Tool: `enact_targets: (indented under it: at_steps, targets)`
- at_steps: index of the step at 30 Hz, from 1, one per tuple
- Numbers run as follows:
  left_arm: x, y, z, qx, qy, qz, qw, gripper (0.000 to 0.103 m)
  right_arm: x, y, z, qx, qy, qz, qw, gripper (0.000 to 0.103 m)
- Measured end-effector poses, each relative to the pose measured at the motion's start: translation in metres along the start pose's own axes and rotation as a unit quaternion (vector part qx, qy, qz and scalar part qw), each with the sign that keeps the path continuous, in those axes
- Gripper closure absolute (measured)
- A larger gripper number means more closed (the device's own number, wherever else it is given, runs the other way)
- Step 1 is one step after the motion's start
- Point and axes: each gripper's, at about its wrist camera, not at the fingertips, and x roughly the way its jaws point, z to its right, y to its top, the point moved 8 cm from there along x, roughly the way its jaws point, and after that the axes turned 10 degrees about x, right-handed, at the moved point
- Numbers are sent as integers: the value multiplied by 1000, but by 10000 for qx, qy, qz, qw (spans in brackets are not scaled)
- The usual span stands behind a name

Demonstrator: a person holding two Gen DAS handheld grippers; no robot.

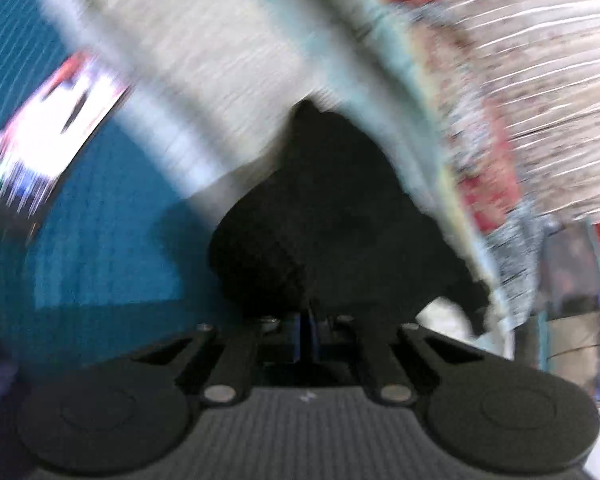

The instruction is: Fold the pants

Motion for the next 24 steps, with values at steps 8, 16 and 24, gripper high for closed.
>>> enact_targets:
  at_steps: [8,16,24]
  targets:
    - [-3,-24,-28,129,399,-22,9991,65,-30,6,103,764,-1671,968,9782,63]
    - [-40,44,-2,593,424,978,9925,64,0,16,-16,-461,-332,677,9961,63]
    - [63,82,83,1573,121,780,9844,64,156,-38,-133,-1128,282,-784,9901,60]
